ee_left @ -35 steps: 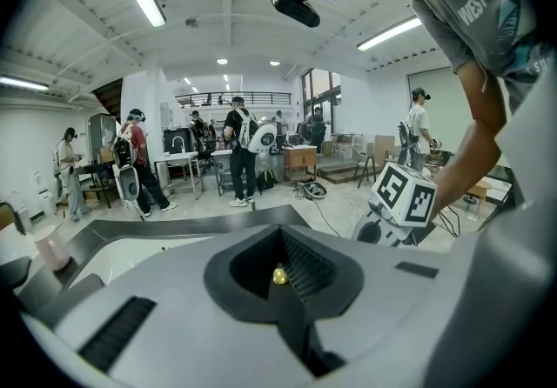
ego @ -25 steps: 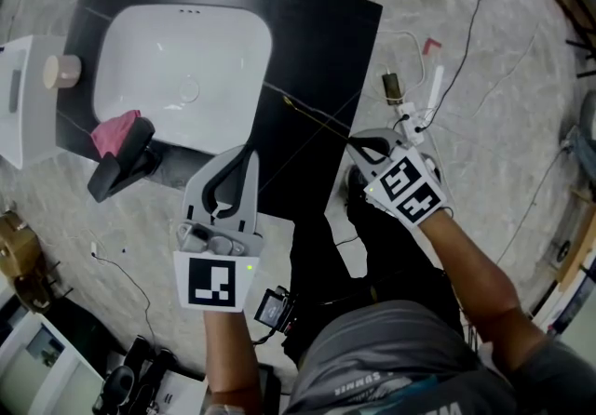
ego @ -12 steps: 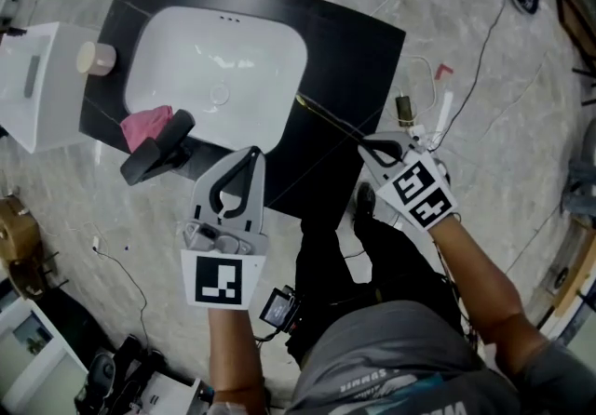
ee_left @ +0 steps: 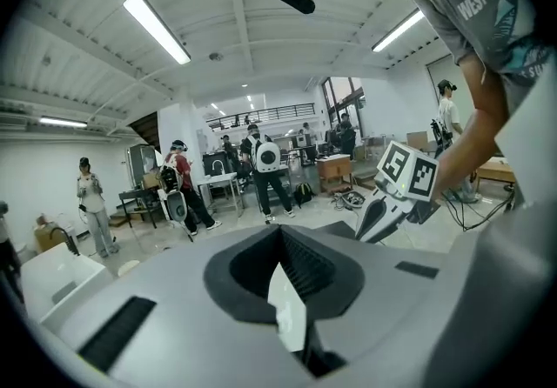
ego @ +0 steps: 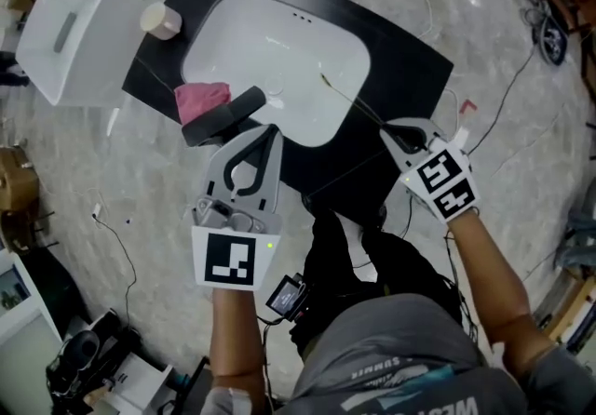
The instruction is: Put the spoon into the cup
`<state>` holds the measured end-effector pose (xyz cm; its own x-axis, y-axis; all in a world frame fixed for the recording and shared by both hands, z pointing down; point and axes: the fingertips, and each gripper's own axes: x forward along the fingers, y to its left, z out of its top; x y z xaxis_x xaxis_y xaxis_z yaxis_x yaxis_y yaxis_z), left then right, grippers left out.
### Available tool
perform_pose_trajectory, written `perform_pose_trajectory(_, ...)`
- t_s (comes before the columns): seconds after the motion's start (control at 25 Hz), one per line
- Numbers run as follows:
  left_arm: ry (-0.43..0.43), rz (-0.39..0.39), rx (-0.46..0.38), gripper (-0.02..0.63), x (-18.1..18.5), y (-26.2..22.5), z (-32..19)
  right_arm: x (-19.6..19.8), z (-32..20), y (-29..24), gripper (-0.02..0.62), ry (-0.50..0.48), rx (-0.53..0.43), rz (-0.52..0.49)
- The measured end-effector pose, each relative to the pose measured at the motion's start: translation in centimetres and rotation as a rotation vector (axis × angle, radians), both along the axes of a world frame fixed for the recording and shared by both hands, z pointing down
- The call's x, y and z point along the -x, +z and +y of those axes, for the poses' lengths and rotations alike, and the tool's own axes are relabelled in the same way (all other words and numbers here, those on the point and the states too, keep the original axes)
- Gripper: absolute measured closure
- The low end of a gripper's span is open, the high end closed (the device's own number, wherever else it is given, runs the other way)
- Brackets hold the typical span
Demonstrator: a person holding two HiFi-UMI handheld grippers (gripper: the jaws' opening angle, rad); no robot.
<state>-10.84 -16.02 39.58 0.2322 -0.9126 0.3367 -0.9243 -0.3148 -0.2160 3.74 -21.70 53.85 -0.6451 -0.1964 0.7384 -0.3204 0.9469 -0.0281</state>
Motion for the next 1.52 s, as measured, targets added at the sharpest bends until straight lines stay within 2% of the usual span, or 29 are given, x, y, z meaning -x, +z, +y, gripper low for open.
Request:
perform_pose_trajectory(0.28,-0.078,-0.033,-0.041,0.604,5.9,-1.9,1.9,6.0,-0.4,-2.6,0.563,-0.077,-0.049,0.000)
perform_pose_trajectory(0.68,-0.208,-0.015,-0.074,0.604,15.6,-2.6,5.2,16.6,-0.3,-5.0,0.563,-0.184,-0.107,0.006)
perform_pose_trajectory(0.92,-0.259,-0.013,-0.096,0.604,20.2,-3.0,6.1,21.4,-0.9,-5.8,0.563,-0.219,-0.133,0.020)
perform_pose_trajectory(1.28,-0.265,-0.041,-0.139,0.604,24.0,-5.4,7.1,26.1,-1.3,-8.0,0.563,-0.242,-0.162,0.024)
perform_pose_trajectory(1.52,-0.266,-0.076,-0.144,0.604,24.6,-6.3,7.7,27.4,-1.8,-9.0,0.563,-0.240,-0.181,-0.007)
